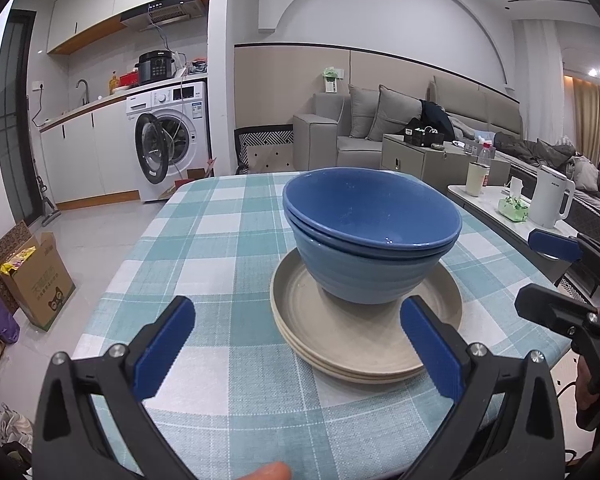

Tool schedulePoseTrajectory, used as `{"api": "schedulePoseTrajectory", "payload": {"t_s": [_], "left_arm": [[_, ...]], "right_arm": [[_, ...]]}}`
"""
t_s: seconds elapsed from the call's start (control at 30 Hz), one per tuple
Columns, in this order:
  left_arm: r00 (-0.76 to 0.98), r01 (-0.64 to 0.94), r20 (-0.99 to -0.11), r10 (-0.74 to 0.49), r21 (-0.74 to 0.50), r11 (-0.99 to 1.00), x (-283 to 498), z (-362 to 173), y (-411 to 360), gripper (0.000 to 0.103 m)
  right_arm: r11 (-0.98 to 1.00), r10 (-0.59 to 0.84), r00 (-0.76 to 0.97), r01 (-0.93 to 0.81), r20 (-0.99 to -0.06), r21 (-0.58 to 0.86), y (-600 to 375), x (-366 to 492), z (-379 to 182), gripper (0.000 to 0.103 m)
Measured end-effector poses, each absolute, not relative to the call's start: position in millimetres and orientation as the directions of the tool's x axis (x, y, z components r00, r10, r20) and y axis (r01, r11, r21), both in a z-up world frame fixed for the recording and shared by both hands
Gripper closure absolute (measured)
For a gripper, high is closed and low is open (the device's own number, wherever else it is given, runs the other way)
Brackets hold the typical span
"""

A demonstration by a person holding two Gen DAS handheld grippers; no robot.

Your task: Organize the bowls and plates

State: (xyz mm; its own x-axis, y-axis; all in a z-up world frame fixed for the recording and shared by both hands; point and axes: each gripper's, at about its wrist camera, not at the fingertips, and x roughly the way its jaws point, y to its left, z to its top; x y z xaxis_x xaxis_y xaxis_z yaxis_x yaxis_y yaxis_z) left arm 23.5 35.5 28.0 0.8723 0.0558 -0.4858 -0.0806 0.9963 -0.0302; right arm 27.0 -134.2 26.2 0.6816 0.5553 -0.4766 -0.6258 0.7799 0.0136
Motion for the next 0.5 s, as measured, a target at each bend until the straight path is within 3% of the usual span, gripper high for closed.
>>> {"api": "schedulePoseTrajectory", "payload": {"t_s": [0.5], "left_arm": [[0.869, -0.087, -0.492, 0.049, -0.054, 0.995, 25.0, 24.9, 43.6, 0.0]], "right_arm": [[0.78, 0.555, 0.685, -0.626, -0.471, 0.009, -134.3, 26.0, 26.5, 0.0]]}}
